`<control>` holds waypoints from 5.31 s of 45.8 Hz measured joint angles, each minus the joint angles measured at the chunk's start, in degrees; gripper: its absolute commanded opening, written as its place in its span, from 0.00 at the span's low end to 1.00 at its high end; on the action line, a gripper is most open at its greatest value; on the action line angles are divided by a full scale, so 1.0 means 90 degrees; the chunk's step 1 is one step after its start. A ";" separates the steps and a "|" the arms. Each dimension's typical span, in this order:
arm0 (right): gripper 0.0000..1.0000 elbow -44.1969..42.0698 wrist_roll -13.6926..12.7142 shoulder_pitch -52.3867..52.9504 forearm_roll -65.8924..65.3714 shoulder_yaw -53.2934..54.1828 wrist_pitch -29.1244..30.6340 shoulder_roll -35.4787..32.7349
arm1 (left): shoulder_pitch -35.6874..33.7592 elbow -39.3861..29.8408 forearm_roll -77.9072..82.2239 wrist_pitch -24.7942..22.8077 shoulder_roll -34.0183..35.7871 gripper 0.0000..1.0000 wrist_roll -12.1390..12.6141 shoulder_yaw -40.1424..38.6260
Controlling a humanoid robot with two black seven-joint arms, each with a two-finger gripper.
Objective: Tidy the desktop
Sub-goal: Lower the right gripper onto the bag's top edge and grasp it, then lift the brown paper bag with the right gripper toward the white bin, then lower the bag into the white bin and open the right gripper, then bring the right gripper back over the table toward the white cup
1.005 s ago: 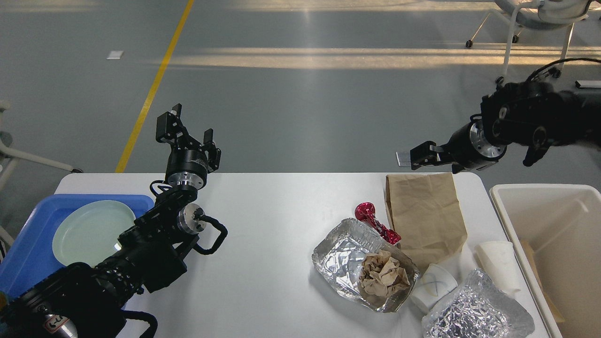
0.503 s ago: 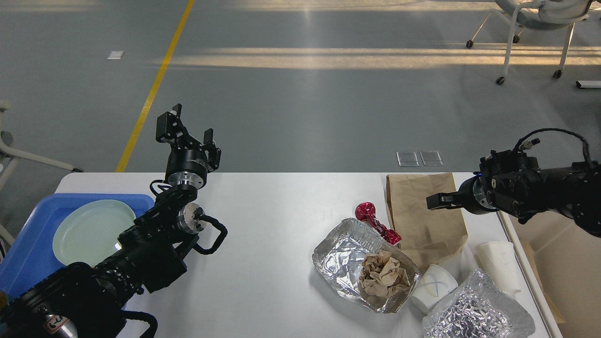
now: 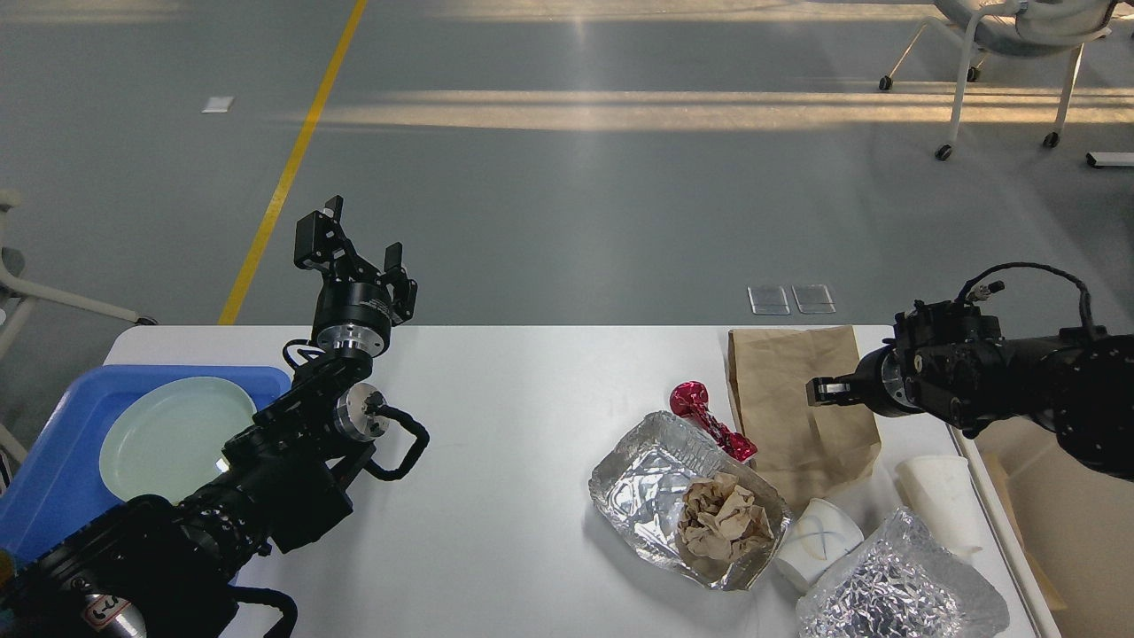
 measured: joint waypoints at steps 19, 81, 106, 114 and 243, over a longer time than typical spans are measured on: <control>0.00 -0.0010 -0.0061 -0.0213 -0.0002 -0.0024 -0.0026 0.0208 | 0.0000 0.0000 0.0000 0.0000 0.0000 0.99 0.0000 0.0000; 0.00 0.1960 0.0033 0.5535 0.0354 0.2120 0.4248 -0.1343 | 0.0000 0.0000 0.0000 0.0000 0.0000 0.99 0.0000 0.0000; 0.00 0.3251 -0.0030 0.8087 0.0843 0.3910 0.4336 -0.2803 | 0.0000 0.0000 0.0000 0.0000 0.0000 0.99 0.0000 0.0000; 0.00 0.3061 -0.0176 0.7233 0.0371 0.3770 0.4336 -0.2804 | 0.0000 0.0000 0.0000 0.0000 0.0000 0.99 0.0000 0.0000; 1.00 0.2928 -0.0609 0.6186 0.0497 0.0911 0.3590 -0.1358 | 0.0000 0.0000 0.0000 0.0000 0.0000 0.99 0.0000 0.0000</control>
